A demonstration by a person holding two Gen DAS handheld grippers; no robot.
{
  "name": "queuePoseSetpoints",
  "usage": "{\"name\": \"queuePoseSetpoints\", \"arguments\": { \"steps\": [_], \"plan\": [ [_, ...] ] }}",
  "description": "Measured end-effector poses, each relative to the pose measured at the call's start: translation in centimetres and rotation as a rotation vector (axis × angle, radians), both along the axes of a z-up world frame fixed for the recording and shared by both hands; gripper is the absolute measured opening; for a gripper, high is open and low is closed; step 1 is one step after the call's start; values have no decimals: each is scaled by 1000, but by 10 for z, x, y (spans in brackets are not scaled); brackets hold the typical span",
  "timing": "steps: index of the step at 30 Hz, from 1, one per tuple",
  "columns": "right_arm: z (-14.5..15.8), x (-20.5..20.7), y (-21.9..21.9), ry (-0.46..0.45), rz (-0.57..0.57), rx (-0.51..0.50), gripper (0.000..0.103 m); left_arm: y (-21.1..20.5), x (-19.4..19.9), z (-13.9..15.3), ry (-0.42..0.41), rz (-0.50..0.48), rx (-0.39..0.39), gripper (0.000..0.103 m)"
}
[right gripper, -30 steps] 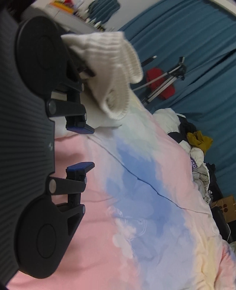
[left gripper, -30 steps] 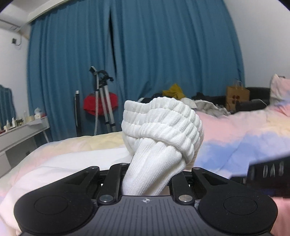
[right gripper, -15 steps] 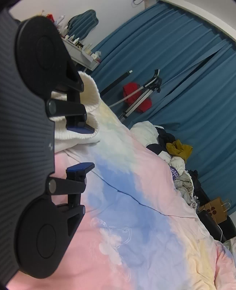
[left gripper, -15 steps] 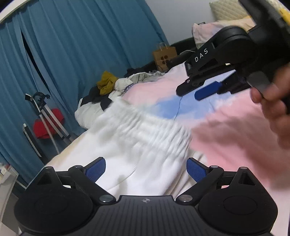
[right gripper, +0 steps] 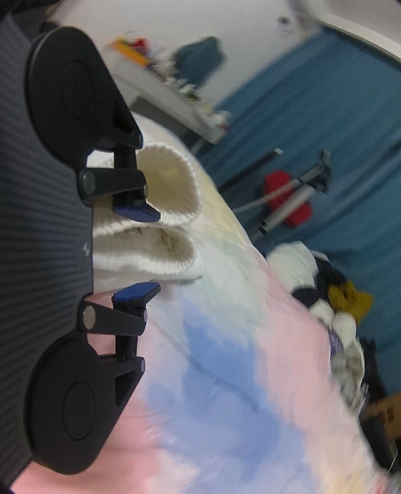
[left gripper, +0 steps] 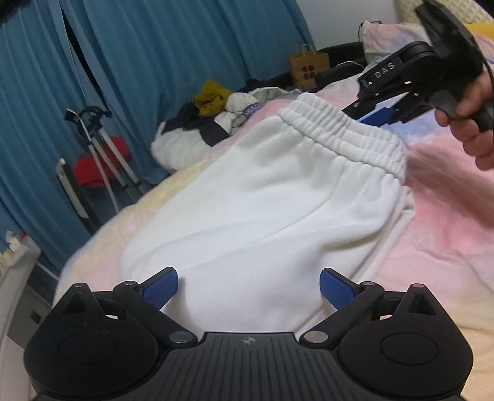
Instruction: Fold clothes
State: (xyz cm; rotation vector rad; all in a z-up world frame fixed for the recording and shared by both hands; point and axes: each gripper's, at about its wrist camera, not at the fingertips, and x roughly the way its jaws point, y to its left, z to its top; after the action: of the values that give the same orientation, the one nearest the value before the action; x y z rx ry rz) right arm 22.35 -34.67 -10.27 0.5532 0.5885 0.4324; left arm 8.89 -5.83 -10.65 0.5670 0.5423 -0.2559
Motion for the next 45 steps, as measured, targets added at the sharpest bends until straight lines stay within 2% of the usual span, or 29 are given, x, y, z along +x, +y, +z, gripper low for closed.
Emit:
{"name": "queuePoseSetpoints", "arguments": {
  "steps": [1, 6, 9, 12, 14, 15, 16, 17, 21, 24, 28, 30, 34, 37, 40, 41, 43, 45],
  "plan": [
    [0, 6, 3, -8, 29, -11, 47, 1, -4, 0, 5, -2, -6, 100],
    [-11, 32, -6, 16, 93, 153, 47, -5, 7, -24, 52, 6, 12, 100],
    [-18, 50, 2, 44, 166, 202, 47, -11, 20, -39, 85, 31, 5, 100],
    [-20, 58, 15, 33, 200, 142, 47, -15, 28, -47, 95, 45, 1, 100],
    [-26, 63, 22, 48, 178, 117, 46, -15, 32, -49, 103, 47, 2, 100],
    [-30, 65, 22, 58, 171, 143, 41, -13, 34, -49, 107, 47, -5, 100],
    [-31, 68, 21, 65, 168, 175, 35, -12, 34, -48, 111, 46, -16, 100],
    [-33, 70, 19, 72, 165, 208, 22, -10, 35, -48, 115, 45, -26, 100],
    [-17, 65, 20, 17, 110, 197, 20, -7, 36, -45, 118, 24, -58, 99],
    [-14, 66, 11, 11, 69, 195, 20, -6, 33, -41, 117, -7, -89, 98],
    [-43, 76, -7, 80, 10, 179, 20, -7, 31, -45, 132, -40, -82, 98],
    [-62, 80, -9, 120, -2, 207, 21, -6, 33, -47, 140, -42, -82, 98],
    [-54, 75, -8, 112, -1, 203, 26, 7, 39, -35, 153, -24, -190, 98],
    [-38, 60, -5, 78, -14, 159, 27, 28, 44, -16, 152, 15, -331, 98],
    [-23, 41, -6, 46, -59, 70, 28, 54, 48, 0, 146, 80, -483, 98],
    [-20, 34, -10, 44, -74, 76, 28, 64, 50, 3, 144, 110, -527, 98],
    [-14, 19, -17, 38, -102, 97, 36, 84, 53, 10, 142, 175, -611, 99],
    [-11, 0, -23, 40, -139, 127, 67, 103, 56, 12, 141, 244, -673, 99]
  ]
}}
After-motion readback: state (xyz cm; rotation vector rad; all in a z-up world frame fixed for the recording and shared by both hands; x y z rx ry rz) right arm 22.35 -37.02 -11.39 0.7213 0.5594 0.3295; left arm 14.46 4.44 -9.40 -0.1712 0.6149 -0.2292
